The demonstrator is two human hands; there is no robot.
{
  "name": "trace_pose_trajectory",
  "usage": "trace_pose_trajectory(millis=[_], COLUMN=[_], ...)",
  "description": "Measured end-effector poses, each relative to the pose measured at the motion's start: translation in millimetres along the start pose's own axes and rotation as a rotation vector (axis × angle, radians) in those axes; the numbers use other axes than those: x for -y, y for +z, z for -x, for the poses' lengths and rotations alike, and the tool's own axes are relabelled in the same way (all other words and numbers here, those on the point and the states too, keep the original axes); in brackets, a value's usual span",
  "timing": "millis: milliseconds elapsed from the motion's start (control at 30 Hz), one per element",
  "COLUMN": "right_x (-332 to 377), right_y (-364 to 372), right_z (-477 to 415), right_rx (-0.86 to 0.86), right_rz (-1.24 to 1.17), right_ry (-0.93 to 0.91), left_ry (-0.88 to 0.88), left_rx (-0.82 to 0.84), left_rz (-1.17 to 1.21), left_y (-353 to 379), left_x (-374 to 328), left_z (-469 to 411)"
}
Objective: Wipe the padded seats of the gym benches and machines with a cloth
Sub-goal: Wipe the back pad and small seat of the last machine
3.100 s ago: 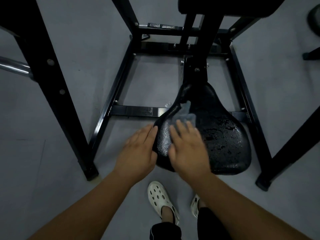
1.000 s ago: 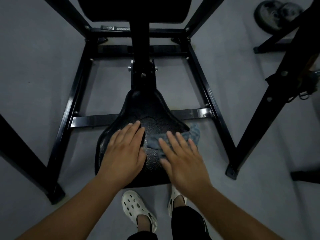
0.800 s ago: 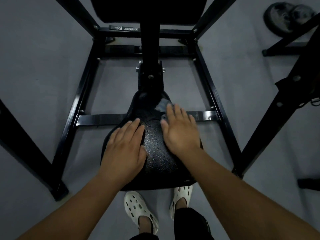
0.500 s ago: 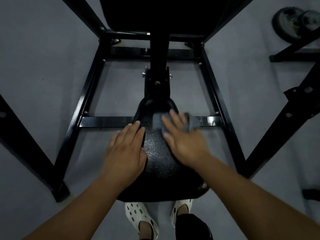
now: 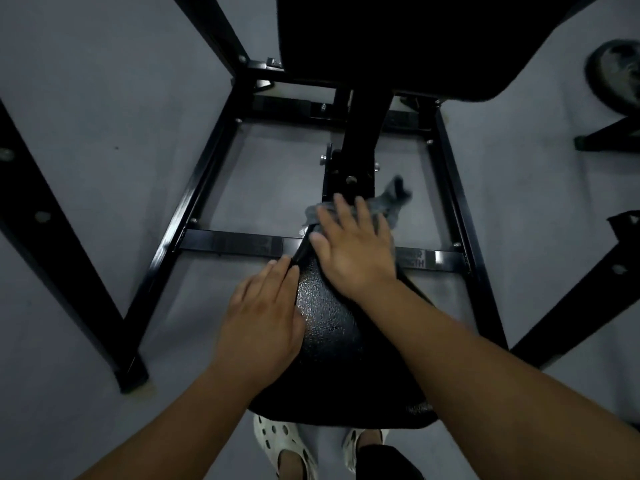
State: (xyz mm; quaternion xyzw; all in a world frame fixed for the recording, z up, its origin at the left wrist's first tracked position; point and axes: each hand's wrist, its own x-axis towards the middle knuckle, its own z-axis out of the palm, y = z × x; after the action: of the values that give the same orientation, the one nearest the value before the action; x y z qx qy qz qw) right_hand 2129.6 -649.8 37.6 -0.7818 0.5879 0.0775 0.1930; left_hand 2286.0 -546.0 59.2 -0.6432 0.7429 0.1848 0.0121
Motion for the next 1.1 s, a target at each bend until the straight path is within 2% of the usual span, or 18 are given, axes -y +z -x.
trace_pose_trajectory(millis=[100,200,233,300,367,400,467,567,600,667,733,800,867,967,1033,1100], right_x=[22,-8,-19,-20,11,31,55,36,23,13,35,77,101,74,40,28], right_y=[14,13,13,9,11,14,25,30,31,27,27,37,49,58,55,44], right_z=[51,96,92,63,40,43,77,139,144,127,99,95,122,181,195,180], right_rx=[0.019,0.076,0.065,0.019,-0.028,-0.041,-0.014,0.072,0.051,-0.01,-0.038,-0.032,-0.029,0.015,-0.001,-0.057], right_rz=[0.017,-0.033,-0.04,-0.074,-0.058,-0.051,-0.118,-0.193,-0.179,-0.12,-0.027,0.019,0.026,0.061,0.094,0.072], right_ry=[-0.299,-0.404,-0.365,-0.135,0.018,-0.018,-0.206,-0.34,-0.319,-0.125,0.049,0.0,-0.182,-0.317,-0.281,-0.125], left_ry=[-0.051,-0.067,-0.068,-0.065,-0.069,-0.076,-0.075,-0.072,-0.074,-0.078,-0.071,-0.066,-0.036,0.035,0.05,0.055], left_rx=[0.0,0.026,0.029,0.012,-0.019,-0.032,-0.034,-0.027,-0.015,-0.013,-0.019,-0.031,-0.033,-0.032,-0.014,-0.004], left_rz=[0.006,-0.009,-0.008,-0.003,0.004,0.011,0.022,0.016,0.009,0.006,0.004,0.017,0.038,0.027,0.019,0.005], left_y=[2,0,0,-1,0,-1,-3,-6,-7,-8,-7,-7,-10,-19,-26,-29], left_x=[7,14,16,18,20,22,27,38,41,46,49,52,54,55,52,47], left_z=[8,19,21,23,23,24,28,42,47,57,62,65,67,66,67,70])
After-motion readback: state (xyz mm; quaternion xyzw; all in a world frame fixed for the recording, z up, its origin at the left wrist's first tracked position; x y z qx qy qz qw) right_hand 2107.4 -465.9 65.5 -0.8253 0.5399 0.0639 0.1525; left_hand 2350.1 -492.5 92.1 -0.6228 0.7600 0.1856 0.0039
